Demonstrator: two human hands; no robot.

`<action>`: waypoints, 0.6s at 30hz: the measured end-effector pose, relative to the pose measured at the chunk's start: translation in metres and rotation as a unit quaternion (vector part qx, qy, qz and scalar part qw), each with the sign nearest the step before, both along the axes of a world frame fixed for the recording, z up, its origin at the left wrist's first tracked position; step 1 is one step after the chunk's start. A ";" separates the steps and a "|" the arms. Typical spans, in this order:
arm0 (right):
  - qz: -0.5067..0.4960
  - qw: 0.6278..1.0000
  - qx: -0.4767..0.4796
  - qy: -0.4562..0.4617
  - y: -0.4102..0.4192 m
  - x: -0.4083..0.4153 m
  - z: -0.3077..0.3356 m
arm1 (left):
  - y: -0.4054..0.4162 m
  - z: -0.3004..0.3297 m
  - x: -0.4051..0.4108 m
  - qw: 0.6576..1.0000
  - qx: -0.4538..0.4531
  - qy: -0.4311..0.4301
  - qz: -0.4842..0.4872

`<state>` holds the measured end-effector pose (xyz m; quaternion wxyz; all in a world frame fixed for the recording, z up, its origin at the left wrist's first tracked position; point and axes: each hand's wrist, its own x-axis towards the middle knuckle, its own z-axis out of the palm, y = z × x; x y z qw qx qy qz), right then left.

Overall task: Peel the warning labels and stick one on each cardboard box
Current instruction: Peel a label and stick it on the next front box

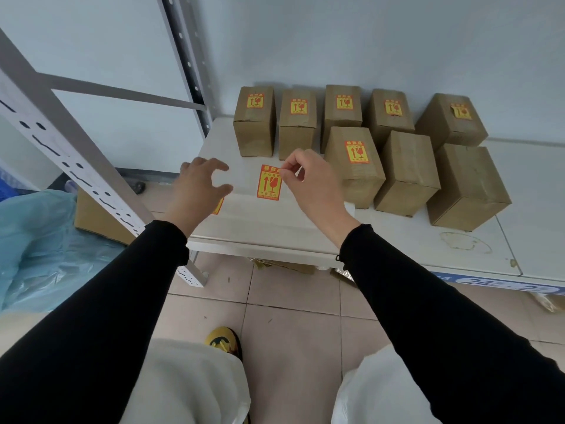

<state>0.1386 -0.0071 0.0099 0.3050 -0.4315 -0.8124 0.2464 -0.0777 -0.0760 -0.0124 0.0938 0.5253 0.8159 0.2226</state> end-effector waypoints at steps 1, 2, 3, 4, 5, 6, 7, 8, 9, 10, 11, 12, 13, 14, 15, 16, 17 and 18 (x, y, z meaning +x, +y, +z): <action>0.000 1.000 0.004 -0.002 0.003 0.006 0.004 | 0.004 0.008 0.009 0.999 0.034 -0.026 -0.010; 0.000 1.000 0.007 -0.003 0.006 0.012 0.008 | 0.008 0.018 0.020 0.995 0.068 -0.066 -0.020; -0.001 1.000 0.012 -0.003 0.010 0.018 0.013 | 0.010 0.027 0.033 0.989 0.097 -0.110 -0.028; -0.002 1.000 0.019 -0.003 0.013 0.025 0.017 | 0.012 0.036 0.045 0.981 0.117 -0.148 -0.036; -0.004 1.000 0.024 -0.002 0.017 0.032 0.022 | 0.014 0.043 0.058 0.976 0.127 -0.172 -0.045; -0.008 1.000 0.026 0.001 0.020 0.040 0.026 | 0.014 0.048 0.069 0.973 0.130 -0.184 -0.058; -0.013 1.000 0.024 0.009 0.023 0.048 0.030 | 0.015 0.051 0.079 0.971 0.128 -0.191 -0.070; -0.019 0.999 0.021 0.018 0.026 0.056 0.034 | 0.015 0.053 0.088 0.970 0.124 -0.197 -0.078; -0.027 0.999 0.020 0.025 0.029 0.065 0.038 | 0.016 0.054 0.095 0.968 0.120 -0.203 -0.083; -0.036 0.999 0.022 0.029 0.032 0.073 0.041 | 0.018 0.054 0.102 0.967 0.116 -0.209 -0.087; -0.043 0.998 0.023 0.030 0.035 0.082 0.043 | 0.021 0.055 0.108 0.966 0.113 -0.215 -0.093; -0.048 0.998 0.021 0.032 0.038 0.089 0.045 | 0.023 0.056 0.116 0.964 0.111 -0.221 -0.100; -0.050 0.998 0.018 0.034 0.039 0.097 0.047 | 0.026 0.058 0.124 0.962 0.110 -0.228 -0.107; -0.051 0.998 0.014 0.037 0.041 0.104 0.048 | 0.029 0.059 0.132 0.959 0.111 -0.234 -0.114; -0.051 0.998 0.010 0.039 0.042 0.111 0.050 | 0.032 0.061 0.140 0.957 0.112 -0.240 -0.119; -0.051 0.998 0.007 0.042 0.043 0.118 0.051 | 0.036 0.062 0.149 0.955 0.114 -0.246 -0.121; -0.050 0.998 0.005 0.044 0.043 0.125 0.052 | 0.039 0.063 0.157 0.953 0.115 -0.250 -0.124; -0.051 0.998 0.003 0.047 0.044 0.132 0.054 | 0.042 0.064 0.165 0.952 0.115 -0.253 -0.128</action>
